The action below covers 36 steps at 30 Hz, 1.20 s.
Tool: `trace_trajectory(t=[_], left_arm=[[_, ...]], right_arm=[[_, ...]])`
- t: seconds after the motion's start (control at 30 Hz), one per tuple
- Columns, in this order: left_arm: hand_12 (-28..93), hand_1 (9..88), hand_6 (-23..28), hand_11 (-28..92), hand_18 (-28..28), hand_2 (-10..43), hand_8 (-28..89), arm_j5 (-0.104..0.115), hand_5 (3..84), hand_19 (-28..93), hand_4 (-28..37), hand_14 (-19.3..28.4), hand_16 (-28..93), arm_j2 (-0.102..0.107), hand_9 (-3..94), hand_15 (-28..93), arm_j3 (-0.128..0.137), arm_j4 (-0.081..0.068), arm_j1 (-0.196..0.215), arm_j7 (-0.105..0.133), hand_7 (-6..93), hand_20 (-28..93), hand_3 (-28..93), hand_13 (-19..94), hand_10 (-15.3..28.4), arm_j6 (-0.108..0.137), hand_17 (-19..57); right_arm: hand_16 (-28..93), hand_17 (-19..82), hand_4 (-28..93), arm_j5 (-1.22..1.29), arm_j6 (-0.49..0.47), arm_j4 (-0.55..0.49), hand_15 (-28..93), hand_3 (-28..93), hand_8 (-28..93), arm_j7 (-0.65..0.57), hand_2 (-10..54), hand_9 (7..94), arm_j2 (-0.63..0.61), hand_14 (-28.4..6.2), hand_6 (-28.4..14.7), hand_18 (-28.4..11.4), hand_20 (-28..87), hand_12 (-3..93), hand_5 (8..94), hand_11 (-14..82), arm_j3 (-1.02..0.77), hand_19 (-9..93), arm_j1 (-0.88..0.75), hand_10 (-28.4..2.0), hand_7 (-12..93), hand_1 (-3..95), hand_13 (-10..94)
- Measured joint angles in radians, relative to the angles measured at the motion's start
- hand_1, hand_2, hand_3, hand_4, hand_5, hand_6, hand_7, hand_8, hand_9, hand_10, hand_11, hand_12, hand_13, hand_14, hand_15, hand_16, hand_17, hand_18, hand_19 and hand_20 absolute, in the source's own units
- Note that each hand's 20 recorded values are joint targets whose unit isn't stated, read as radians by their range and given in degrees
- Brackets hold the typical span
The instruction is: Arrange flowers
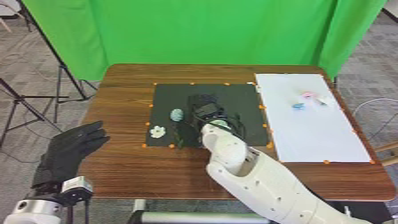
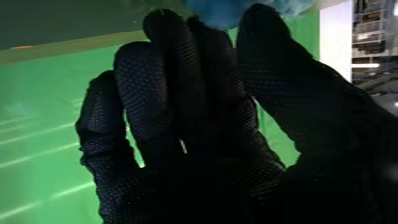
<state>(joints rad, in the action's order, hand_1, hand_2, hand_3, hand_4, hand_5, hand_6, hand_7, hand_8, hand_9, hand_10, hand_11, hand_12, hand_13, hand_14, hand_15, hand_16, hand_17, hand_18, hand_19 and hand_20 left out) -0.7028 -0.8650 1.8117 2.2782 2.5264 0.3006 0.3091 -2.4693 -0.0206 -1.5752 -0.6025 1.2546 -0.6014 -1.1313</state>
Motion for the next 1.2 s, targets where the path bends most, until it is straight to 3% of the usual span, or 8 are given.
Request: trace_trajectory(t=[0.17, 0.4, 0.57, 0.73, 0.87, 1.2], left_arm=[[9, 27.5, 14.2, 37, 21.3, 6.1, -9, 0.001, 46.5, 57, -13.2, 28.4, -13, 0.0, 38.9, 60, 0.002, 0.002, 0.014, 0.007, 14.7, 12, 83, 29, 22.2, 0.004, -9.8], [9, 27.5, 14.2, 37, 21.3, 6.1, -9, 0.012, 46.5, 57, -13.1, 28.4, -13, 0.005, 38.9, 60, -0.004, 0.007, 0.062, 0.055, 14.6, 12, 83, 29, 22.3, 0.029, -9.8], [9, 27.5, 14.2, 37, 21.3, 6.2, -9, 0.014, 46.5, 57, -13.2, 28.4, -13, 0.006, 38.9, 60, -0.01, 0.012, 0.074, 0.065, 14.6, 12, 83, 28, 22.3, 0.039, -9.8], [9, 27.5, 14.2, 37, 21.3, 6.2, -9, 0.013, 46.3, 57, -13.2, 28.4, -13, 0.005, 38.9, 60, -0.012, 0.019, 0.079, 0.064, 14.6, 12, 83, 28, 22.3, 0.04, -9.8], [9, 27.4, 14.2, 37, 21.3, 6.2, -9, 0.009, 46.4, 57, -13.2, 28.4, -13, 0.0, 38.9, 60, -0.021, 0.019, 0.069, 0.052, 14.5, 12, 83, 28, 22.3, 0.039, -9.8], [9, 27.5, 14.2, 37, 21.3, 6.2, -9, -0.001, 46.3, 57, -13.2, 28.4, -13, -0.016, 38.9, 60, -0.021, 0.021, 0.058, 0.033, 14.6, 12, 83, 28, 22.2, 0.035, -9.8]], right_arm=[[19, 14, -28, 0.01, -0.004, -0.009, 79, 88, -14, -0.001, -9.5, 57.2, -0.016, -18.5, -6.2, -28.3, 43, 17.7, 60.0, 35.7, 0.03, 79, 0.033, -19.6, 23, 39.5, 46], [17, 13, -28, 0.039, 0.008, -0.043, 79, 89, -14, 0.001, -9.5, 54.7, -0.072, -19.3, -6.8, -28.3, 43, 16.8, 57.7, 32.6, 0.072, 78, 0.114, -20.6, 21, 38.0, 44], [15, 12, -28, 0.107, 0.001, -0.133, 79, 89, -13, 0.027, -9.5, 52.8, -0.169, -19.1, -6.8, -27.3, 43, 16.8, 55.7, 30.6, 0.035, 77, 0.142, -20.4, 20, 36.3, 42], [14, 11, -28, 0.17, -0.027, -0.225, 77, 89, -14, 0.121, -8.8, 51.3, -0.287, -18.7, -5.9, -26.2, 42, 17.1, 53.7, 29.1, -0.142, 75, 0.082, -19.1, 21, 34.3, 39], [14, 11, -28, 0.188, -0.022, -0.271, 77, 89, -14, 0.122, -8.5, 50.2, -0.396, -19.3, -5.9, -25.8, 42, 17.1, 52.7, 28.0, -0.305, 75, -0.027, -18.7, 21, 33.7, 38], [14, 11, -28, 0.18, -0.025, -0.176, 77, 89, -14, -0.024, -9.1, 48.7, -0.571, -19.4, -5.6, -25.3, 42, 16.7, 51.9, 25.6, -0.554, 75, -0.277, -17.1, 21, 33.7, 37]])
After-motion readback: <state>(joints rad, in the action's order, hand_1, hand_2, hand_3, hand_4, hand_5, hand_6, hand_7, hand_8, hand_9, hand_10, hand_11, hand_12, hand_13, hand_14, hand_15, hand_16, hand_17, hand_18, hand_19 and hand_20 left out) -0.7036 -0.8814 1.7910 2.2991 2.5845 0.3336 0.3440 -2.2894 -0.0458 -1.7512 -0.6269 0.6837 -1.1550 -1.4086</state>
